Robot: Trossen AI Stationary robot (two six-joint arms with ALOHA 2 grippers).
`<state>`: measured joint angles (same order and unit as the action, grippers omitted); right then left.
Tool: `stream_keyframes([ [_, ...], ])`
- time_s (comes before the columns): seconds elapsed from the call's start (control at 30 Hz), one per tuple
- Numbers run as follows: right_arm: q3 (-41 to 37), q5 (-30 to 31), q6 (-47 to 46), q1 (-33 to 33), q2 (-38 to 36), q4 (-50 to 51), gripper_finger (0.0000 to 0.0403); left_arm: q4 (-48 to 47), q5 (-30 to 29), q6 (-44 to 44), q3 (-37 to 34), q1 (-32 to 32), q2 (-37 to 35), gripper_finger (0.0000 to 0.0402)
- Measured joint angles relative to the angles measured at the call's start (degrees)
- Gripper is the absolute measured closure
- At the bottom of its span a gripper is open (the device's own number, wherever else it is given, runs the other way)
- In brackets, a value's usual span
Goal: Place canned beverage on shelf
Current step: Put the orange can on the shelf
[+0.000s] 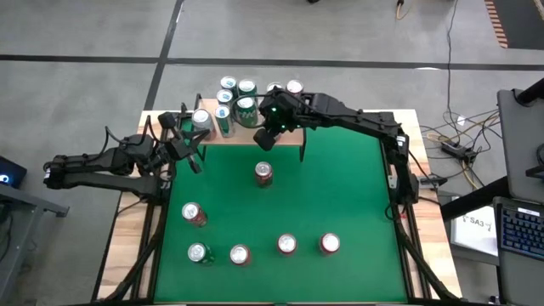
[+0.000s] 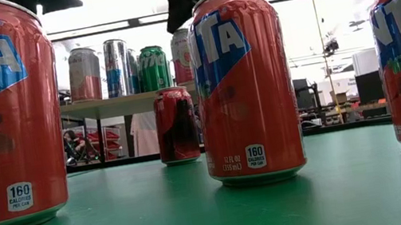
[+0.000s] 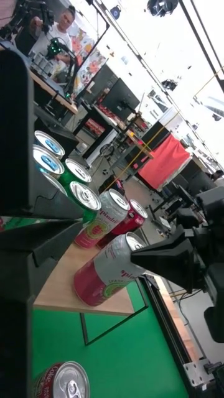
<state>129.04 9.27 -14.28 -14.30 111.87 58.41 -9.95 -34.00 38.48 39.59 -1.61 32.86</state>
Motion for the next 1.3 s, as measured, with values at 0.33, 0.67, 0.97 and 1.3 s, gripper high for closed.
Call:
stream_keyframes([
  [0.33, -1.7, 4.2, 0.5, -0.4, 0.0, -0.4, 0.0394, 0.0, 0.0, 0.0, 0.0, 0.0, 0.0, 0.0402],
  [0.67, -0.5, 4.6, 1.5, -0.1, -0.7, 1.3, 0.0394, 0.0, 0.0, 0.0, 0.0, 0.0, 0.0, 0.0402],
  [0.97, 0.4, 4.3, 0.8, 0.4, -2.8, 6.4, 0.0394, 0.0, 0.0, 0.0, 0.0, 0.0, 0.0, 0.0402],
  [1.3, -0.1, 15.2, 4.3, -1.9, -2.6, -0.9, 0.0394, 0.6, 0.0, 0.0, 0.0, 0.0, 0.0, 0.0402],
])
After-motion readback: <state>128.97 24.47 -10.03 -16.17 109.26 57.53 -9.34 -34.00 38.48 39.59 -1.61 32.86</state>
